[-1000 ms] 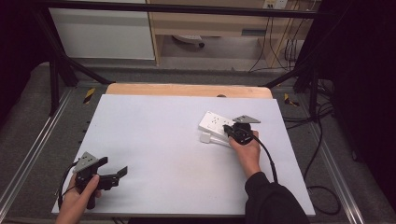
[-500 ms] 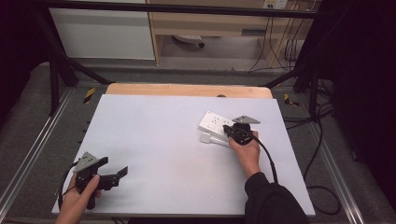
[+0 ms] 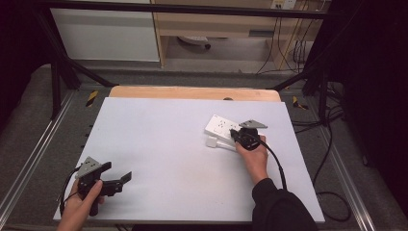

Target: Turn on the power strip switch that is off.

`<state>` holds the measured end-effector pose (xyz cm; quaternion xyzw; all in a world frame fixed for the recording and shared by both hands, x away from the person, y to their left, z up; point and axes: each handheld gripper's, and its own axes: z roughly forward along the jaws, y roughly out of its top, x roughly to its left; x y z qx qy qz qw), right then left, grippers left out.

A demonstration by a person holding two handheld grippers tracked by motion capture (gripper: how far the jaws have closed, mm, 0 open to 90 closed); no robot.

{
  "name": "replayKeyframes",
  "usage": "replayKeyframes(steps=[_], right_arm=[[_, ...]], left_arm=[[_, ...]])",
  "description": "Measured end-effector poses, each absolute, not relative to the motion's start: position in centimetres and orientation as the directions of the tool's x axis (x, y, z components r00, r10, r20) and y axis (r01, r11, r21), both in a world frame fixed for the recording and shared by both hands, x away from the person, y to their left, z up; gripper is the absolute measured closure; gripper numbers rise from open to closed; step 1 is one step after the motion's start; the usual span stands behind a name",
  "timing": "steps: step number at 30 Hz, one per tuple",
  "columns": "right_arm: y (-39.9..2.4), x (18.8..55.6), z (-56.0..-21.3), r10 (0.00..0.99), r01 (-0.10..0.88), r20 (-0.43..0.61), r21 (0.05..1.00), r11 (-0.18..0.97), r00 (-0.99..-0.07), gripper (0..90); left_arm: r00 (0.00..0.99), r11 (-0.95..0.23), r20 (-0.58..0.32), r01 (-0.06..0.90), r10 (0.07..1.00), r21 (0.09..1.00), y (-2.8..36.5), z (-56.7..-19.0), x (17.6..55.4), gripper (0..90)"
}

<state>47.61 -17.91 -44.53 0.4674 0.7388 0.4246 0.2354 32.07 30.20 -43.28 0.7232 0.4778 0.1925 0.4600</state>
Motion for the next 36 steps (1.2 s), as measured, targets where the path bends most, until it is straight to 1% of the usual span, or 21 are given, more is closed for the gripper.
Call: replayKeyframes(steps=[7, 12, 36], right_arm=[[-17.96, 47.49, -44.68, 0.889, 0.478, 0.041, 0.854, 0.205, -0.455, 90.0], [-18.29, 47.25, -44.97, 0.891, 0.469, 0.064, 0.866, 0.174, -0.449, 90.0], [-18.04, 47.11, -45.03, 0.895, 0.453, 0.029, 0.87, 0.197, -0.445, 90.0]], left_arm=[[0.47, -0.12, -0.162, 0.514, 0.868, 0.849, 30.19, -43.29, 32.06, 6.5], [0.47, -0.121, -0.161, 0.515, 0.868, 0.849, 30.19, -43.3, 32.07, 6.5], [0.47, -0.123, -0.158, 0.513, 0.868, 0.849, 30.16, -43.25, 32.05, 6.5]])
